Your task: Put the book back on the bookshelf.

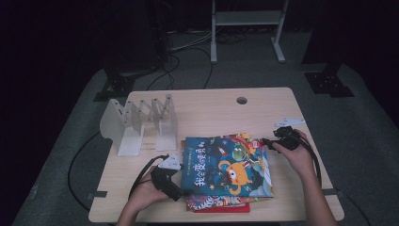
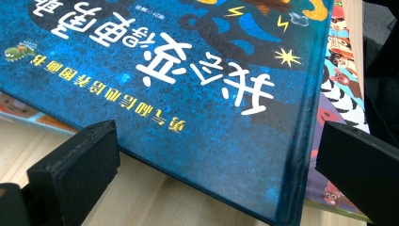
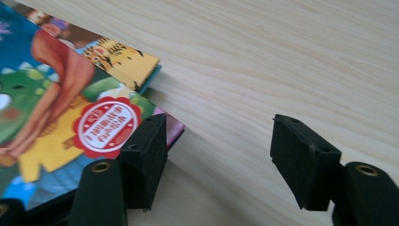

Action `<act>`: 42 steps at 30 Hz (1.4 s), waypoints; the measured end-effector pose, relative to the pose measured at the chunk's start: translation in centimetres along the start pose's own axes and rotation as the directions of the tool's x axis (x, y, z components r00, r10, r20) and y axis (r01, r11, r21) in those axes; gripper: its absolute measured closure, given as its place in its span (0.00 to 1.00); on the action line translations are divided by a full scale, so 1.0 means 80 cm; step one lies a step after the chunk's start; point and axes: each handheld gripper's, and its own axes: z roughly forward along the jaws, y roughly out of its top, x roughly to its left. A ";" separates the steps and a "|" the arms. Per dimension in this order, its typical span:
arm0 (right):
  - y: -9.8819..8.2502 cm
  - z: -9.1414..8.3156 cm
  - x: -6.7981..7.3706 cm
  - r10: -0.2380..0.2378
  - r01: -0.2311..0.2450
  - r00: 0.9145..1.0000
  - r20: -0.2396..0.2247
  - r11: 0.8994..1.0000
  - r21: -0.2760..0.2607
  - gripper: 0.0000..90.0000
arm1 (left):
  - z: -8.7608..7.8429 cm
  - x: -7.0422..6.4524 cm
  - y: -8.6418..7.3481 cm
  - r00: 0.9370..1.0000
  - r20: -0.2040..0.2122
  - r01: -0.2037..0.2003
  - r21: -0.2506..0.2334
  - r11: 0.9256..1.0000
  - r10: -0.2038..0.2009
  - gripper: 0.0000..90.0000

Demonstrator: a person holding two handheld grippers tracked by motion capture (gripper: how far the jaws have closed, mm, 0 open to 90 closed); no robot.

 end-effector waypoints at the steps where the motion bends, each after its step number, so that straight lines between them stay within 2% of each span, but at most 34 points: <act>1: -0.001 -0.002 0.002 0.007 -0.007 1.000 -0.008 1.000 -0.008 0.39 | -0.001 0.001 0.000 1.000 -0.002 0.004 -0.007 1.000 -0.004 0.00; 4: -0.003 -0.005 0.006 0.014 -0.014 1.000 -0.026 1.000 -0.017 0.39 | -0.004 0.003 0.000 1.000 -0.010 0.011 -0.018 1.000 -0.011 0.00; 9: -0.011 -0.005 0.025 0.041 -0.044 0.991 -0.130 0.999 -0.018 0.36 | -0.015 0.012 -0.007 0.998 -0.048 0.039 -0.034 0.999 -0.041 0.00; 12: -0.010 -0.004 0.030 0.047 -0.050 0.988 -0.149 0.999 -0.013 0.36 | -0.020 0.017 -0.010 0.996 -0.064 0.052 -0.036 0.998 -0.055 0.00; 13: -0.009 -0.003 0.033 0.063 -0.064 0.982 -0.178 0.998 0.001 0.37 | -0.027 0.022 -0.015 0.994 -0.083 0.069 -0.049 0.996 -0.073 0.00; 15: -0.009 0.000 0.035 0.080 -0.079 0.976 -0.202 0.997 0.016 0.35 | -0.032 0.026 -0.019 0.992 -0.093 0.081 -0.056 0.995 -0.086 0.00; 22: -0.006 0.004 0.039 0.101 -0.098 0.972 -0.214 0.995 0.024 0.35 | -0.042 0.034 -0.027 0.986 -0.113 0.112 -0.070 0.991 -0.120 0.00; 24: -0.002 0.006 0.047 0.092 -0.089 0.973 -0.210 0.996 0.024 0.35 | -0.043 0.036 -0.029 0.985 -0.119 0.118 -0.068 0.991 -0.126 0.00; 29: 0.011 0.012 0.071 0.037 -0.033 0.981 -0.190 0.999 0.022 0.35 | -0.048 0.037 -0.032 0.983 -0.128 0.122 -0.069 0.990 -0.130 0.00; 37: 0.025 0.025 0.103 -0.008 0.010 0.976 -0.217 1.000 0.008 0.35 | -0.055 0.041 -0.037 0.978 -0.145 0.140 -0.076 0.987 -0.150 0.00; 42: 0.022 0.014 0.104 -0.081 0.081 0.977 -0.196 0.997 -0.006 0.36 | -0.056 0.039 -0.039 0.976 -0.155 0.143 -0.072 0.987 -0.152 0.00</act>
